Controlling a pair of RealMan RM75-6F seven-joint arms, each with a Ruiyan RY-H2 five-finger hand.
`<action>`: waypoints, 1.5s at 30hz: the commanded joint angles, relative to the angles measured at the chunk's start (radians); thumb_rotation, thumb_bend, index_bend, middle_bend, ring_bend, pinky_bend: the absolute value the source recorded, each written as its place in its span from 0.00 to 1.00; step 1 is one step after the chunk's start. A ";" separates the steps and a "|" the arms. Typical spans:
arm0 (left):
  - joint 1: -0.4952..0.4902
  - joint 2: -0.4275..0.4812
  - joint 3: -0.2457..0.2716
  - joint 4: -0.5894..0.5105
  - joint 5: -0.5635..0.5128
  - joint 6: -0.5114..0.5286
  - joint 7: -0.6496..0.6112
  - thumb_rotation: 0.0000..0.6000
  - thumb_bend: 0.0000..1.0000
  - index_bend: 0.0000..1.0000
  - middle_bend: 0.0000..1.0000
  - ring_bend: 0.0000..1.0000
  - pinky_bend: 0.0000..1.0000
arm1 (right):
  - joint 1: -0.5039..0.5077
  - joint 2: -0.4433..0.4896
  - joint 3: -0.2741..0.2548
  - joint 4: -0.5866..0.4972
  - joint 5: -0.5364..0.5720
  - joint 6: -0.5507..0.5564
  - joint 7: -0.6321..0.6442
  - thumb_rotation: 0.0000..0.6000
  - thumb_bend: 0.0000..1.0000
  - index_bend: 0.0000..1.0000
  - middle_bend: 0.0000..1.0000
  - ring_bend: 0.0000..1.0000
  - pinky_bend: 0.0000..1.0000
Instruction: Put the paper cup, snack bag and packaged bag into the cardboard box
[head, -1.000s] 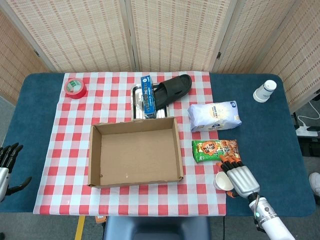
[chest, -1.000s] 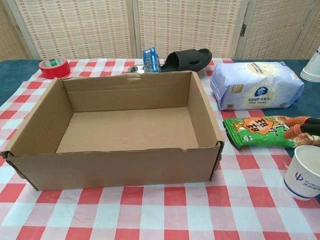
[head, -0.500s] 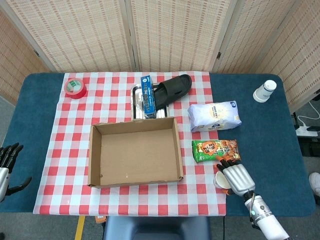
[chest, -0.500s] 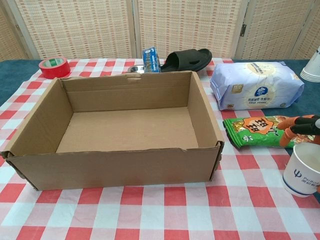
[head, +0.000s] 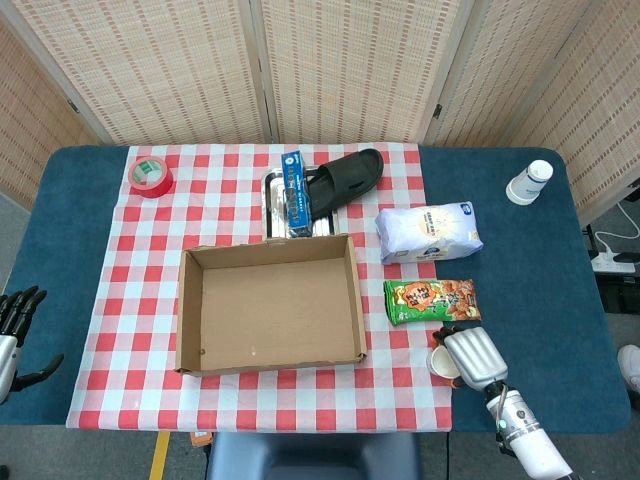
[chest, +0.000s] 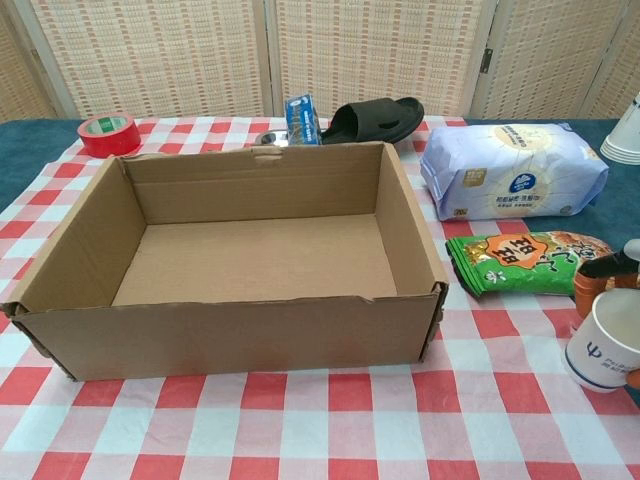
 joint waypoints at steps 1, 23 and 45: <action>0.000 0.000 0.000 0.000 -0.001 -0.001 0.000 1.00 0.22 0.00 0.00 0.00 0.00 | -0.001 -0.005 0.001 0.008 -0.013 0.013 0.015 1.00 0.03 0.73 0.45 0.48 0.68; -0.009 -0.002 0.005 -0.009 -0.001 -0.023 0.024 1.00 0.22 0.00 0.00 0.00 0.00 | 0.174 0.188 0.242 -0.395 0.036 0.039 -0.266 1.00 0.03 0.73 0.45 0.48 0.68; -0.015 0.000 -0.009 0.007 -0.035 -0.044 0.001 1.00 0.22 0.00 0.00 0.00 0.00 | 0.619 -0.278 0.402 0.028 0.306 -0.266 -0.073 1.00 0.00 0.25 0.25 0.16 0.34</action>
